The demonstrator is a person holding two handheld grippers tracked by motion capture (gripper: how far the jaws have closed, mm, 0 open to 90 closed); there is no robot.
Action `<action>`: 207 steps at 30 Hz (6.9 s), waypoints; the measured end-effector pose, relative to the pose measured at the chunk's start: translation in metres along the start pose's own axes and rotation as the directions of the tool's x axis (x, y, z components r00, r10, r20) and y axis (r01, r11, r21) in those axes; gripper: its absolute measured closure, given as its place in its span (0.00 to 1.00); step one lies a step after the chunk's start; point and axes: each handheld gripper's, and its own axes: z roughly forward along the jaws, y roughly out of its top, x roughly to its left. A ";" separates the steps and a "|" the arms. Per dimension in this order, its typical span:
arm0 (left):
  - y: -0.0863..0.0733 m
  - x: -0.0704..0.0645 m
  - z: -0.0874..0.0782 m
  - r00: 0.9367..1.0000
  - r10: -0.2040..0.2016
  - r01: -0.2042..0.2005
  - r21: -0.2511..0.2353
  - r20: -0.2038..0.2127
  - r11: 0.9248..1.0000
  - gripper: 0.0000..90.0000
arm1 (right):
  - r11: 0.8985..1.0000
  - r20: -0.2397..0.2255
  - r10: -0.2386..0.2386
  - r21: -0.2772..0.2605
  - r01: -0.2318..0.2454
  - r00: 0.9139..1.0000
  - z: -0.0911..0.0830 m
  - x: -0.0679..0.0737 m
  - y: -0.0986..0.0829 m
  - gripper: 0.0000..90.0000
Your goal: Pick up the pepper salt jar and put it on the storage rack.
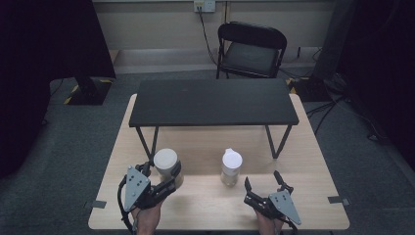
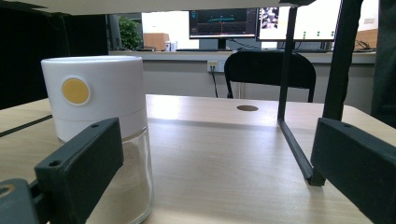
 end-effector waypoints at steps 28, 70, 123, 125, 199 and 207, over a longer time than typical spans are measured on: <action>0.055 0.033 0.039 0.998 0.009 -0.007 -0.045 0.056 0.999 0.38 | 1.000 0.000 0.000 0.000 0.000 1.000 0.000 0.000 0.000 0.01; 0.116 0.033 0.119 1.000 0.021 -0.020 -0.054 0.019 0.998 0.38 | 1.000 -0.007 -0.001 0.000 0.001 1.000 0.000 -0.001 0.000 0.01; 0.091 0.035 0.163 0.998 -0.021 0.019 -0.049 -0.051 0.999 0.22 | 1.000 -0.012 0.001 0.000 -0.001 1.000 0.000 -0.002 0.000 0.01; 0.092 0.035 0.163 0.998 -0.029 0.027 -0.041 -0.053 0.999 0.16 | 1.000 -0.012 0.001 0.000 -0.001 1.000 0.000 -0.002 0.000 0.01; 0.021 0.031 0.054 0.998 -0.011 0.001 -0.146 -0.065 0.989 0.00 | 1.000 -0.006 0.001 0.000 -0.001 1.000 0.000 -0.001 0.000 0.01; 0.005 0.026 0.043 0.996 -0.015 0.002 -0.146 -0.087 0.989 0.00 | 1.000 -0.006 0.001 0.000 -0.001 1.000 0.000 -0.001 0.000 0.01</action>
